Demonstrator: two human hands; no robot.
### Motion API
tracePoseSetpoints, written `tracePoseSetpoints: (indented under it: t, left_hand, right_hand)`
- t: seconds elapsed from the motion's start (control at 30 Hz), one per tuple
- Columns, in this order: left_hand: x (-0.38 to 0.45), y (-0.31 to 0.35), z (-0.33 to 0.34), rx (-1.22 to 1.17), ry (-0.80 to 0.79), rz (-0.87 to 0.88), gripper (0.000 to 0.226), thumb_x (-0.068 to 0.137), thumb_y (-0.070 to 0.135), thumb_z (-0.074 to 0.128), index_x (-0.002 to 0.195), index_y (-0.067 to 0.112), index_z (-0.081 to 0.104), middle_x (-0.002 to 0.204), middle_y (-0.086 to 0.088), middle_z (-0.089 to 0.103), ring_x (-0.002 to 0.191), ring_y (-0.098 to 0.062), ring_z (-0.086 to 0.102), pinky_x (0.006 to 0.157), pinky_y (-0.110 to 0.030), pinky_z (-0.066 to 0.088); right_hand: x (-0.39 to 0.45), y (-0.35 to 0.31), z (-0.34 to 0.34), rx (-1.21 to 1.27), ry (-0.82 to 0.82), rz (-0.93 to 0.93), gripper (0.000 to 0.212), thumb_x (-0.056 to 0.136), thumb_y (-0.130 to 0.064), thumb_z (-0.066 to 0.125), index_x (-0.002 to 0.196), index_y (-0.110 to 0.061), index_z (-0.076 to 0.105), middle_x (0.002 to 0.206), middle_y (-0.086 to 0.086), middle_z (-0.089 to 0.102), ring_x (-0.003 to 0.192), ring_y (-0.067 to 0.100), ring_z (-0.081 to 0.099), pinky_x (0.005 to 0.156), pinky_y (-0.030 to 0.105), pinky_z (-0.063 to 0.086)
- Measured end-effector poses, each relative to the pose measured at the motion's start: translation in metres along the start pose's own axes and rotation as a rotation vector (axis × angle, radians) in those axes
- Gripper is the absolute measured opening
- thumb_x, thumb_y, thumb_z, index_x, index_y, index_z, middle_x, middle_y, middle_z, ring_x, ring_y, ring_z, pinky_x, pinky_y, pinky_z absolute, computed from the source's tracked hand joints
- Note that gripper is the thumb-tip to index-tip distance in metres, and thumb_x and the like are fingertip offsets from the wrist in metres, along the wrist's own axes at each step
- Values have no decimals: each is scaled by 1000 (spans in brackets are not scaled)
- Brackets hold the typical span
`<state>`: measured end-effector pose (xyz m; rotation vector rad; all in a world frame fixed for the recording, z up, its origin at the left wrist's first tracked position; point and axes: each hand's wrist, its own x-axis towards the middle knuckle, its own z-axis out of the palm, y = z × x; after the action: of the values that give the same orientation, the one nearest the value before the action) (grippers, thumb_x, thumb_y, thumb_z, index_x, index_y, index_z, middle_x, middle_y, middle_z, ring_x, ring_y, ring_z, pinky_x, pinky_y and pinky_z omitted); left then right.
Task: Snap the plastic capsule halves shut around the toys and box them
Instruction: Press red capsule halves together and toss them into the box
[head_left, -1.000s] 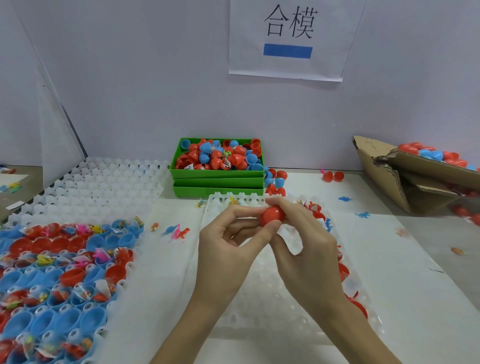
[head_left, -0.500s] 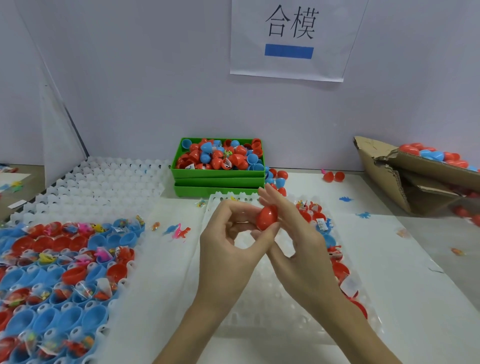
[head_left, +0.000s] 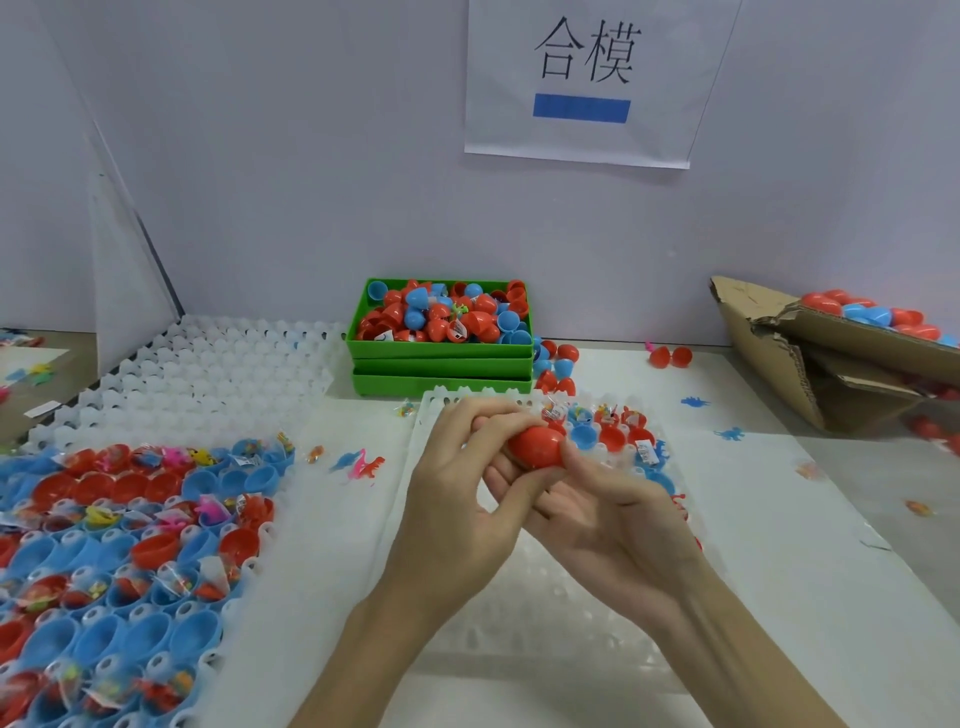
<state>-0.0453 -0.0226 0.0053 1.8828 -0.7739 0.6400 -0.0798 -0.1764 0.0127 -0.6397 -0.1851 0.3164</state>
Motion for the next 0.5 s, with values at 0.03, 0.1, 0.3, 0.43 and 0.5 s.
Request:
tracePoseSetpoints:
  t: [0.03,0.1,0.3,0.43,0.5]
  left_hand:
    - [0,0,0,6,-4,4,39,93,35,68,125,13,70,123,5,60,122,-7,55,104,-18,46]
    - [0,0,1,10,-18,10,40,94,32,67,127,11,70,123,6,60,122,-4,53,104,-14,44]
    - [1,-5,0,-12,-43,16,40,93,29,72,131,16,70,127,7,62,126,-7,55,104,-16,46]
    - [-1,-8,6,-1,-73,-125,55,94,45,66,147,35,53,143,18,46,140,-3,44,112,-16,38]
    - [-1,-10,7,34,-29,-172,51,96,50,59,145,41,48,142,25,40,138,-3,44,113,-26,40]
  right_hand:
    - [1,1,-1,20,0,2,50,102,-7,60,145,14,46,155,31,42,146,42,42,116,45,43]
    - [3,1,-3,-3,-16,-4,46,103,-9,59,142,13,50,154,29,45,145,41,44,114,43,45]
    - [3,-7,-8,-168,-34,-15,45,99,-20,69,136,4,62,137,20,63,135,33,57,110,38,48]
    - [7,-21,-12,-293,106,-44,50,107,-35,57,146,-4,54,148,16,58,136,34,56,112,41,48]
    - [14,-40,-18,-185,291,-60,56,102,-46,58,138,-3,63,131,14,69,117,27,70,97,35,58]
